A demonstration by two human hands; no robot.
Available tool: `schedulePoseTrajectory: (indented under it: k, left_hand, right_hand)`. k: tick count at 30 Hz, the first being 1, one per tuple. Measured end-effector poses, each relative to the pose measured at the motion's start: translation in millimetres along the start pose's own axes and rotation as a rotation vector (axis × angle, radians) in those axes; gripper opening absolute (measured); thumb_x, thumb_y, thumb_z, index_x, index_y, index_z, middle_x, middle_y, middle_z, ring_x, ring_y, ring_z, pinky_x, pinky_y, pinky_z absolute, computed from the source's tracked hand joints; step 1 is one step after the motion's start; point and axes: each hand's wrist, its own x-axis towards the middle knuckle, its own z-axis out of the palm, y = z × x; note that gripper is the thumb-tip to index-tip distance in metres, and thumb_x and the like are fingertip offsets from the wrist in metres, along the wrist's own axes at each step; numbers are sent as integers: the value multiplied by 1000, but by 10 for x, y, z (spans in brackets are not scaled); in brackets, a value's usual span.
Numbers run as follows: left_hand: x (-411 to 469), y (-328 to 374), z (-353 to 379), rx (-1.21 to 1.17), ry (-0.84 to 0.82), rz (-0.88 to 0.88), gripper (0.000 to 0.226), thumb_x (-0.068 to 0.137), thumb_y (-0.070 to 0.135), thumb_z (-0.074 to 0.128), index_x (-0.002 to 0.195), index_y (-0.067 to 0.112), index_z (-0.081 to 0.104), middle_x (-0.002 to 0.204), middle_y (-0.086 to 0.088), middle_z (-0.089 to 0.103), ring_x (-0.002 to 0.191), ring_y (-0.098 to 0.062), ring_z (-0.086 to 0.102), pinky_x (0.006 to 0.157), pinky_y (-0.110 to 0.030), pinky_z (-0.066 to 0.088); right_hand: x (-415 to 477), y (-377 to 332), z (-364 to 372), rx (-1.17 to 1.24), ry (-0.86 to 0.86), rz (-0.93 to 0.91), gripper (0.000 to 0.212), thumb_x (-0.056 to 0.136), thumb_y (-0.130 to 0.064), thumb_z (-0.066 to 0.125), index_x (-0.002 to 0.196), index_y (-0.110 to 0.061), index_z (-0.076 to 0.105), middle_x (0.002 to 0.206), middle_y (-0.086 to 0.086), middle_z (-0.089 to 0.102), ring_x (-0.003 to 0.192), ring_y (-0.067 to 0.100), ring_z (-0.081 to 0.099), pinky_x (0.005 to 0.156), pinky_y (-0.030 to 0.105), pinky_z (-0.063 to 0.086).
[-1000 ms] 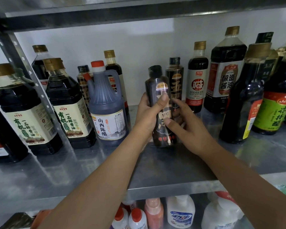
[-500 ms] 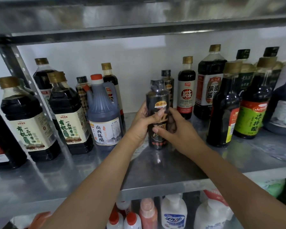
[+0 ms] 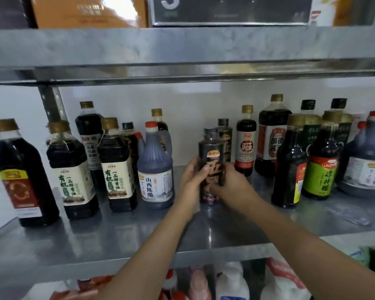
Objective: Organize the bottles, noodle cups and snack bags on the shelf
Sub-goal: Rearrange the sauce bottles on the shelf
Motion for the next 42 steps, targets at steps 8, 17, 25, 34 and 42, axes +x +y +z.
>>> schedulePoseTrajectory:
  k: [8,17,25,34,42]
  left_hand:
    - [-9,-37,-21,-86,61,-32,40,101,0,43,131,25,40,113,19,57,87,23,60,74,-2,44]
    - [69,-113,-81,-77,106,-99,55,102,8,45,155,8,27,138,10,43,108,15,51,79,0,43]
    - [86,-164,-110,-79,132,-78,58,102,10,48,156,13,28,152,5,37,134,-1,38,88,2,39]
    - [43,-149,-105,-121,114,-37,54,101,1,42,154,6,29,149,-2,41,125,-3,46,85,-2,43]
    - [107,-228,-153,-165,127,4,72,85,26,59,152,11,37,150,2,46,131,4,48,95,-8,42]
  right_hand:
    - [489,-192,282,-70,23,88,45,95,-27,62,130,-8,42,117,12,64,108,30,64,85,37,51]
    - [957,-179,491,-117,36,100,45,95,-29,61,126,-5,39,117,20,62,106,38,64,82,42,51]
    - [1203,-178,598,-103,6,167,55,94,-30,62,135,-6,34,122,19,61,110,37,62,83,39,48]
    - [1095,-146,603,16,0,174,66,99,-28,55,151,-11,19,130,22,59,115,38,60,90,40,48]
    - [756,89,399,170,560,31,49,92,-11,65,137,-3,46,128,17,55,115,31,58,93,36,48]
